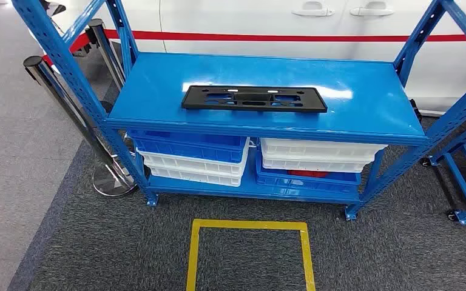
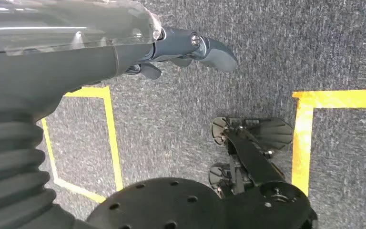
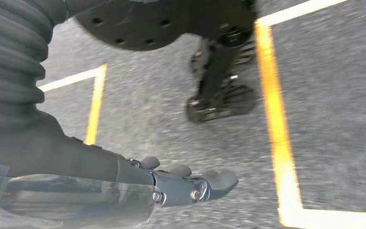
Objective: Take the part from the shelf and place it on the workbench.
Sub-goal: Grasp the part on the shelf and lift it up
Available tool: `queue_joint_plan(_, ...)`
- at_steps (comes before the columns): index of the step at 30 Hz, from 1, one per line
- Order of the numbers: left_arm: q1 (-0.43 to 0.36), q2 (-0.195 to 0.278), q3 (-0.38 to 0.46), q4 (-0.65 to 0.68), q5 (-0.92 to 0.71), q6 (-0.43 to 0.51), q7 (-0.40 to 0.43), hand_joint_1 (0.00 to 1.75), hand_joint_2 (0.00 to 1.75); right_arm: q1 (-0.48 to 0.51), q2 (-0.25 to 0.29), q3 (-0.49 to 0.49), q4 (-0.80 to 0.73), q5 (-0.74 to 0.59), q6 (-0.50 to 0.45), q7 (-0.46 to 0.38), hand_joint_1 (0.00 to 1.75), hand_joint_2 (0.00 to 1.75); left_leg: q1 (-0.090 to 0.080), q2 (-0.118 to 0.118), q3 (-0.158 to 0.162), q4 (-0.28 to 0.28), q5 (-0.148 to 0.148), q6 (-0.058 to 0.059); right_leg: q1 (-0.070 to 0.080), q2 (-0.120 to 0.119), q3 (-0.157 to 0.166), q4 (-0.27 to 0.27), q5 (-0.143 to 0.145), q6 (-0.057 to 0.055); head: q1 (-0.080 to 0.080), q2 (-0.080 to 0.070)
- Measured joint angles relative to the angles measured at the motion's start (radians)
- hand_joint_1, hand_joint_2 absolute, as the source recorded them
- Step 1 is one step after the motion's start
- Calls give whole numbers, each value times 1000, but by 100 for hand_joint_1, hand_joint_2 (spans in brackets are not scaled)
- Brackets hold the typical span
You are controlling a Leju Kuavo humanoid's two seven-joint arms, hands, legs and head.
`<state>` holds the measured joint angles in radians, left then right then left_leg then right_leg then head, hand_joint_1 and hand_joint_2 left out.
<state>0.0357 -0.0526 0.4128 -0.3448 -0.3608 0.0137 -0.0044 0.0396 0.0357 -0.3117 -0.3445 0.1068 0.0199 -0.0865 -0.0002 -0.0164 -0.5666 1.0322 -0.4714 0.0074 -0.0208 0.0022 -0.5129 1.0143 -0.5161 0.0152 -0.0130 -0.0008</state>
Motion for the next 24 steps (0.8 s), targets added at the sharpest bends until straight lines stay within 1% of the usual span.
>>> queue_joint_plan(1, -3, -1, 11, 2, -10, 1, -1, 0, 0, -5, 2, -6, 1, 3, 4, -8, 0, 175, -1, 0, 0, -3, 1, 4, -1, 0, 2, -4, 2, 3, 0, 0)
queue_joint_plan(2, -6, -3, 20, 3, -19, 2, -2, 0, 0, -11, 4, -12, 1, 5, 8, -17, 0, 131, -1, 0, 5, -12, 5, 7, 1, 0, 5, -7, 3, 5, 0, 0)
queue_joint_plan(3, -11, -7, 40, 5, -37, 4, -3, 0, 0, -22, 7, -24, 1, 10, 17, -35, 0, 87, 1, 1, 14, -27, 12, 13, 1, -1, 8, -8, 3, 9, 0, 0)
queue_joint_plan(4, -16, -13, 58, 8, -56, 7, -6, 0, 0, -35, 8, -35, 0, 15, 28, -54, 0, 44, 4, 2, 24, -45, 20, 17, 2, 0, 4, 5, -6, 11, 1, 0)
queue_joint_plan(5, -21, -19, 76, 11, -74, 11, -8, 0, 0, -49, 10, -44, -2, 19, 39, -75, 0, 0, 8, 3, 33, -61, 28, 20, 3, 0, -12, 39, -25, 12, 2, 0)
queue_joint_plan(6, -26, -25, 93, 15, -92, 16, -11, 0, 0, -61, 12, -51, -7, 22, 52, -95, 0, 0, 11, 5, 38, -69, 32, 21, 1, -1, -38, 92, -50, 12, 3, 0)
queue_joint_plan(7, -31, -29, 111, 19, -110, 21, -14, 0, 0, -71, 15, -56, -15, 25, 64, -114, 0, 0, 12, 5, 39, -72, 33, 22, -1, -1, -74, 156, -78, 14, 3, 0)
queue_joint_plan(8, -36, -34, 127, 23, -127, 26, -17, 0, 0, -79, 20, -58, -26, 26, 76, -130, 0, 0, 12, 5, 39, -71, 32, 21, -3, -1, -107, 211, -95, 17, 3, 0)
queue_joint_plan(9, -40, -38, 144, 27, -144, 31, -20, 0, 0, -84, 25, -58, -44, 25, 87, -147, 0, 0, 13, 4, 40, -69, 30, 19, -7, -1, -128, 239, -91, 20, 3, 0)
queue_joint_plan(10, -44, -43, 161, 30, -162, 36, -24, 0, 0, -88, 29, -55, -65, 22, 97, -163, 0, 0, 15, 2, 41, -66, 27, 14, -11, -1, -133, 232, -69, 24, 3, 0)
queue_joint_plan(11, -47, -47, 177, 34, -178, 39, -27, 0, 0, -92, 33, -52, -88, 18, 104, -177, 0, 0, 18, 0, 41, -59, 22, 8, -16, -2, -119, 188, -31, 28, 3, 0)
queue_joint_plan(12, -51, -51, 192, 37, -194, 43, -30, 0, 0, -96, 37, -46, -113, 13, 109, -191, 0, 0, 22, -2, 41, -50, 15, 0, -20, -1, -95, 127, 5, 34, 3, 0)
queue_joint_plan(13, -55, -54, 205, 39, -208, 46, -34, 0, 0, -101, 42, -38, -136, 7, 113, -202, 0, 0, 22, -3, 37, -37, 6, -10, -22, 2, -74, 76, 28, 36, 5, 0)
queue_joint_plan(14, -59, -56, 219, 41, -222, 49, -37, 0, 0, -105, 46, -28, -161, 0, 115, -214, 0, 0, 22, -4, 32, -26, -1, -19, -21, 5, -62, 44, 38, 31, 6, 0)
queue_joint_plan(15, -63, -57, 230, 43, -234, 52, -40, 0, 0, -107, 50, -17, -188, -6, 117, -225, 0, 0, 21, -5, 27, -18, -6, -27, -19, 8, -59, 33, 35, 23, 6, 0)
queue_joint_plan(16, -66, -59, 242, 45, -246, 54, -43, 0, 0, -109, 54, -5, -216, -12, 119, -236, 0, 0, 20, -7, 24, -16, -9, -32, -16, 11, -63, 37, 32, 12, 7, 0)
queue_joint_plan(17, -68, -61, 253, 48, -257, 55, -46, 0, 0, -109, 55, 7, -246, -17, 120, -247, 0, 0, 22, -7, 25, -16, -9, -36, -14, 11, -65, 40, 31, 1, 6, 0)
queue_joint_plan(18, -70, -63, 263, 51, -268, 55, -49, 0, 0, -109, 57, 20, -275, -21, 121, -257, 0, 0, 24, -6, 25, -13, -12, -39, -13, 10, -65, 39, 31, -6, 6, 0)
queue_joint_plan(19, -72, -65, 274, 53, -278, 56, -52, 0, 0, -109, 59, 34, -305, -25, 121, -268, 0, 0, 25, -2, 19, 2, -23, -41, -12, 10, -65, 39, 32, -12, 6, 0)
queue_joint_plan(20, -75, -68, 283, 56, -289, 57, -55, 0, 0, -109, 61, 50, -337, -28, 121, -278, 0, 0, 26, 2, 3, 36, -43, -42, -11, 9, -65, 38, 32, -17, 5, 0)
queue_joint_plan(21, -79, -69, 292, 58, -298, 58, -57, 0, 0, -109, 63, 65, -367, -31, 120, -288, 0, 0, 25, 6, -23, 91, -71, -42, -9, 8, -65, 38, 32, -21, 5, 0)
queue_joint_plan(22, -82, -71, 300, 60, -307, 59, -59, 0, 0, -109, 64, 80, -392, -34, 118, -297, 0, 0, 24, 9, -57, 159, -101, -40, -6, 6, -65, 38, 31, -24, 5, 0)
queue_joint_plan(23, -85, -73, 307, 62, -315, 60, -60, 0, 0, -108, 64, 95, -417, -36, 116, -305, 0, 0, 23, 9, -91, 224, -124, -37, -2, 4, -64, 38, 29, -27, 5, 0)
queue_joint_plan(24, -86, -74, 314, 64, -322, 62, -61, 0, 0, -107, 65, 109, -440, -38, 113, -312, 0, 0, 21, 9, -116, 266, -130, -32, 3, 3, -63, 38, 28, -30, 5, 0)
